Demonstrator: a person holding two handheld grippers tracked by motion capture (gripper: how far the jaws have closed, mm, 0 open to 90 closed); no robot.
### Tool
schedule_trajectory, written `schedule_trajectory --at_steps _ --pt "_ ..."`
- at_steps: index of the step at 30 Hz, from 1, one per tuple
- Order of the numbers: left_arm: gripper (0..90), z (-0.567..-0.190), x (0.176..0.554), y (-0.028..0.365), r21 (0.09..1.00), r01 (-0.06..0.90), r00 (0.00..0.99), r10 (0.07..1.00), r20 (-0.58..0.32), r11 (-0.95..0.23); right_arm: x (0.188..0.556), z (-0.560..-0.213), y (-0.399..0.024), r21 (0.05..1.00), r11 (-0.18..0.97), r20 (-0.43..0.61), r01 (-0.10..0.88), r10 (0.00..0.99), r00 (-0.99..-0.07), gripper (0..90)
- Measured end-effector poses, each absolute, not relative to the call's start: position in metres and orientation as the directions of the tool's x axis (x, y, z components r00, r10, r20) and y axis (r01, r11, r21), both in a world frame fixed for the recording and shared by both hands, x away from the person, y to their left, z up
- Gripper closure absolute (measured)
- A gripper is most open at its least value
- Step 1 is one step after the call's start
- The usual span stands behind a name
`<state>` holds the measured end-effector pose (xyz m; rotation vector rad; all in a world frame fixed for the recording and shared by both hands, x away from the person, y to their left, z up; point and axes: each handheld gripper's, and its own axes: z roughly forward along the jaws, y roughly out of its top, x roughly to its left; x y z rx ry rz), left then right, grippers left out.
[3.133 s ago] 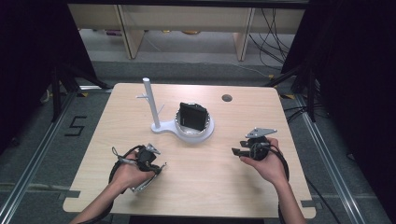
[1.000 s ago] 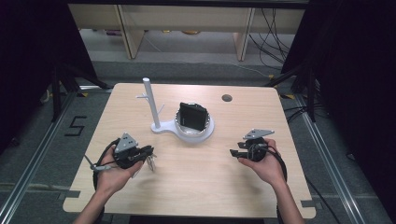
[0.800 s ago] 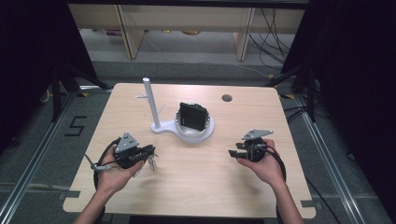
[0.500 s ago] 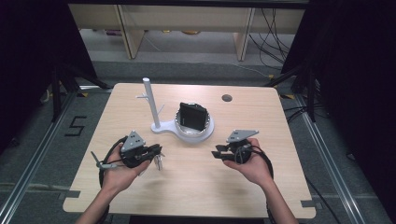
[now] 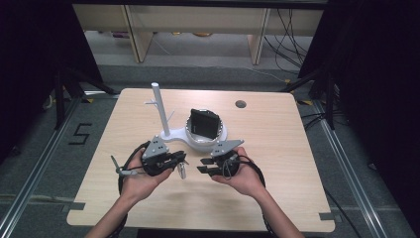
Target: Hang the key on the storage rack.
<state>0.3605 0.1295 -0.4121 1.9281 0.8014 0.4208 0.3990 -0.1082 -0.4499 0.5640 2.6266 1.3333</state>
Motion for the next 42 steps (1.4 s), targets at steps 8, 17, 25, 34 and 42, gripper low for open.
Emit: schedule_trajectory --at_steps 8,17,25,34,42 --pt "83.4 -0.41 0.36 0.124 0.882 0.347 0.735 0.677 -0.044 -0.32 0.399 -0.452 -0.095 0.802 0.547 0.023 0.239 0.371 -0.928 68.4" --pt "83.4 -0.41 0.359 0.121 0.88 0.344 0.746 0.665 -0.043 -0.329 0.398 -0.457 -0.087 0.816 0.534 0.008 0.22 0.37 -0.929 73.3" --pt "83.4 -0.411 0.359 0.123 0.878 0.351 0.748 0.662 -0.054 -0.325 0.396 -0.453 -0.09 0.818 0.547 -0.042 0.177 0.363 -0.931 86.4" --pt "83.3 -0.415 0.359 0.126 0.873 0.357 0.763 0.643 -0.067 -0.332 0.396 -0.447 -0.092 0.783 0.61 -0.102 0.121 0.318 -0.943 86.8" --pt "72.3 -0.422 0.36 0.128 0.856 0.323 0.819 0.572 -0.039 -0.404 0.397 -0.438 -0.095 0.719 0.688 -0.156 0.1 0.3 -0.941 87.7"
